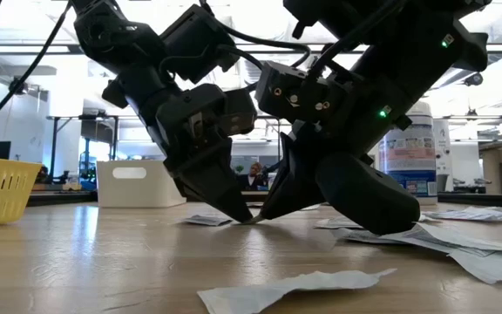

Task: Pick & Place First Aid Supplies
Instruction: Put the green bandage into the yellow bin

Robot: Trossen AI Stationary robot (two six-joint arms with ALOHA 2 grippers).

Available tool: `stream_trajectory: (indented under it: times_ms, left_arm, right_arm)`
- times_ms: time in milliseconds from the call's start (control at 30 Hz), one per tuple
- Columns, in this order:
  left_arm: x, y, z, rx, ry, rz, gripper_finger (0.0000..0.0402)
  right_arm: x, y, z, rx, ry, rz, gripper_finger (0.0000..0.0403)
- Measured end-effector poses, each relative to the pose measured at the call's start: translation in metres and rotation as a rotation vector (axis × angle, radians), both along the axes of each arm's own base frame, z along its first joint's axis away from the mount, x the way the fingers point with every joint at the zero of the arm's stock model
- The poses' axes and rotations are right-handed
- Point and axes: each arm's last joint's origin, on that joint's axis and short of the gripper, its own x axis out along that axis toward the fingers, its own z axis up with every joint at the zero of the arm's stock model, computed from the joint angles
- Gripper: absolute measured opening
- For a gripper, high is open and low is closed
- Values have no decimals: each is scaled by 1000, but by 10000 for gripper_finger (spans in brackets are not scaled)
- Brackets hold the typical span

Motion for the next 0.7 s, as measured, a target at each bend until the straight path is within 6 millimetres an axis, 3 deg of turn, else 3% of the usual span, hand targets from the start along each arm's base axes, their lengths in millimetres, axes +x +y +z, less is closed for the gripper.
stream_trajectory:
  times_ms: [333,700]
  left_arm:
    - [0,1,2,38,-20,-35,5]
    - [2,2,3,85,-54,-78,95]
  right_arm:
    - [3,5,6,-25,35,12,8]
    - [1,7,10,-4,42,-19,8]
